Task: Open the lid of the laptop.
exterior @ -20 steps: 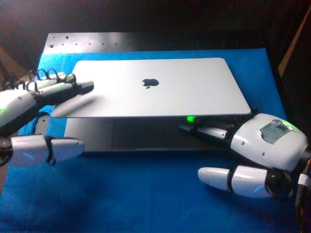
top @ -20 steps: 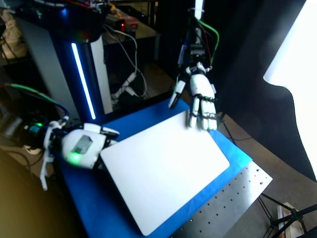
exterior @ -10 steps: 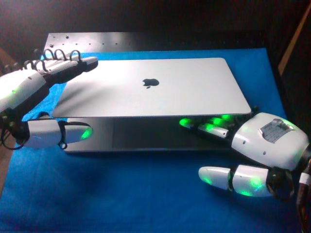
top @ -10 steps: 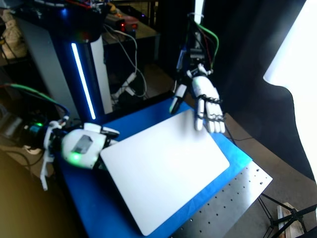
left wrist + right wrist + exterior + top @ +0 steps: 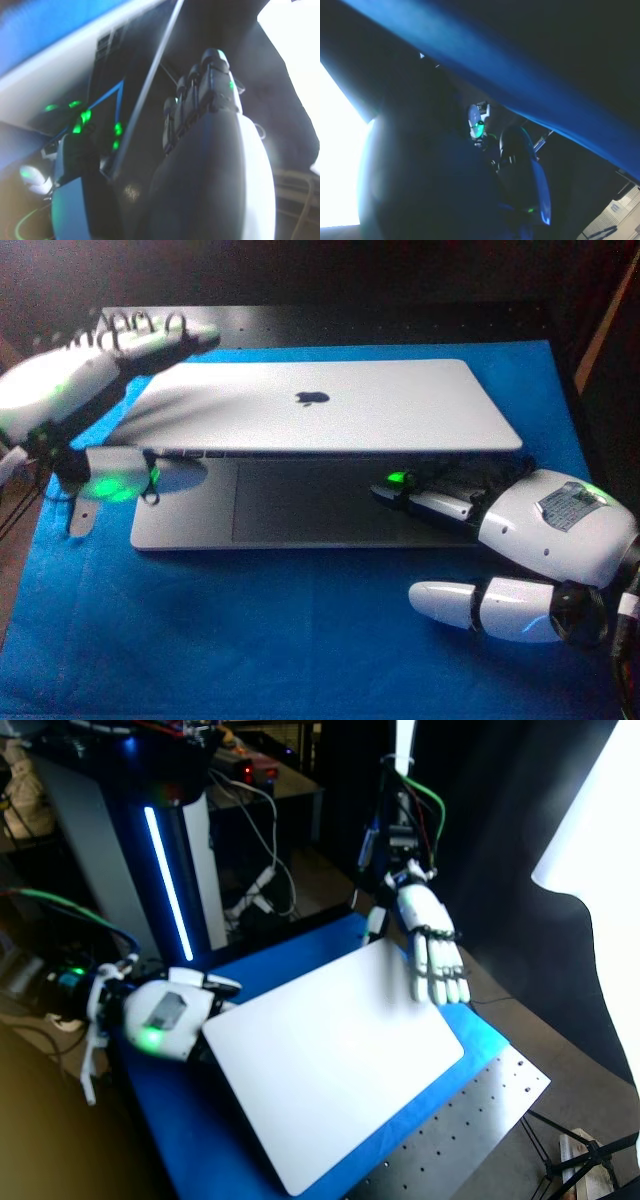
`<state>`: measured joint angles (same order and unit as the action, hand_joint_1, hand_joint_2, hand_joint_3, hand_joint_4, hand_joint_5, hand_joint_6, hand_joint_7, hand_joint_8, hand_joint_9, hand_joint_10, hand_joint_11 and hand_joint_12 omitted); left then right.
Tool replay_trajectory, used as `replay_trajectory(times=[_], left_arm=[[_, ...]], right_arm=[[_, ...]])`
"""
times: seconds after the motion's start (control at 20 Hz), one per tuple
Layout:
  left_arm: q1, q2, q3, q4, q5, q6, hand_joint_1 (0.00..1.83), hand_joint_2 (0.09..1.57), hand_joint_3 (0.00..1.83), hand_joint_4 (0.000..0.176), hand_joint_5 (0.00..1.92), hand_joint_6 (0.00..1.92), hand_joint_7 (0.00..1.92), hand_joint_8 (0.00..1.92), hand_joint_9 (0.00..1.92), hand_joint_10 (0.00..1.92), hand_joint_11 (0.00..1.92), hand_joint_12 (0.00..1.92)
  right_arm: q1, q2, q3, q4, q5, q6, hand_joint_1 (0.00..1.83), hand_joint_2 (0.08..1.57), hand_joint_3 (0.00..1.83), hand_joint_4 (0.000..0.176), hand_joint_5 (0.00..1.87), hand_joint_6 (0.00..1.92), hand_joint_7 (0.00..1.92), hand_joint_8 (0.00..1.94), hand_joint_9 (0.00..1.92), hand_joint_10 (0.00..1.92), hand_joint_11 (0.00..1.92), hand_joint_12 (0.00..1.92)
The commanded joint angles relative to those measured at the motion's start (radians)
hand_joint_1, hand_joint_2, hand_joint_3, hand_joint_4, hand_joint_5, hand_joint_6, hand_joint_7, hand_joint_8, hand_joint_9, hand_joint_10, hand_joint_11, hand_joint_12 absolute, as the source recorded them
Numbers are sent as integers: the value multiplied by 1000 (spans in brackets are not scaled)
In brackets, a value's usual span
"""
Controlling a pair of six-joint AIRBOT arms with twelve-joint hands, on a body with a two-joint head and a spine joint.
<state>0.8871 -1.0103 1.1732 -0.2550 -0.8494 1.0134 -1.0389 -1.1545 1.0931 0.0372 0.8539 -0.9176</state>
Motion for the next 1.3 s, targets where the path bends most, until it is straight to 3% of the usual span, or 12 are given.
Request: replay_trajectory(times=[0.0,0.45,0.5,0.55,0.65,0.7,0.8,1.15,1.2,1.25], left_arm=[[-31,1,13,-4,-133,-2,828,1003,0,173,199,0,198,0,157,2,42,40],[-146,-25,80,-51,-158,-3,844,1023,2,176,165,2,175,5,96,0,49,24],[-159,-33,91,-60,-162,-3,825,1007,16,176,185,0,179,0,125,2,9,296],[-171,-39,99,-66,-164,-3,866,1002,14,163,204,5,185,1,120,0,0,357],[-179,-41,100,-74,-174,-6,868,1009,0,159,199,2,186,2,153,6,0,450],[-179,-41,100,-77,-181,-7,805,1033,2,175,142,2,180,1,108,2,0,242],[-179,-42,98,-78,-180,-10,787,1047,0,176,135,8,193,3,84,1,0,84],[-161,-44,85,-68,-175,-10,794,1034,0,174,146,0,165,1,61,3,0,0],[-149,-45,80,-70,-182,-11,832,1028,0,173,191,14,170,2,82,9,35,18],[-138,-47,77,-71,-186,-18,824,1019,6,169,208,8,176,2,103,5,11,179]], right_arm=[[8,-2,1,-1,81,9,0,1312,1,0,99,3,172,3,202,8,172,149],[8,-2,0,0,81,9,0,1337,6,0,84,2,141,1,144,2,131,142],[8,-2,-1,0,81,9,0,1335,4,0,79,1,127,0,127,0,108,134],[8,-2,-2,0,81,9,0,1343,6,0,76,0,126,0,122,0,93,128],[7,-2,-3,0,81,9,0,1359,12,0,78,1,128,1,129,3,94,130],[7,-1,-3,0,81,9,0,1368,14,0,77,0,122,0,125,1,92,130],[5,-1,-4,0,81,12,0,1405,23,0,77,0,132,3,138,4,88,131],[2,0,-4,1,81,20,0,1392,0,0,76,6,135,5,161,10,104,144],[2,0,-4,2,81,21,0,1409,6,0,64,0,126,1,148,3,106,146],[2,0,-4,2,81,22,0,1403,3,0,68,2,131,2,150,4,106,147]])
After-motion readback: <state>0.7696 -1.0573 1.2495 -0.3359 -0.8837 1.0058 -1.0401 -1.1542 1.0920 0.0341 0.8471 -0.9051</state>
